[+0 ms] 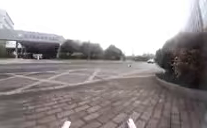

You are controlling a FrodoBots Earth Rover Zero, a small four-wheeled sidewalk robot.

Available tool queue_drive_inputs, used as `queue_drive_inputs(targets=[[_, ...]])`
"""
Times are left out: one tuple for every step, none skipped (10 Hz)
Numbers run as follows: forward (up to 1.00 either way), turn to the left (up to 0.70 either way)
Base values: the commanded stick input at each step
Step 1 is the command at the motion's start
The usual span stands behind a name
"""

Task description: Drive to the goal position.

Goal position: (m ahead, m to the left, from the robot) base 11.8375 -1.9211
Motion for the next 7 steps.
queue_drive_inputs(targets=[[0.70,-0.14],[0.70,-0.14],[0.70,-0.14],[0.70,-0.14],[0.70,-0.14],[0.70,-0.14],[0.70,-0.14]])
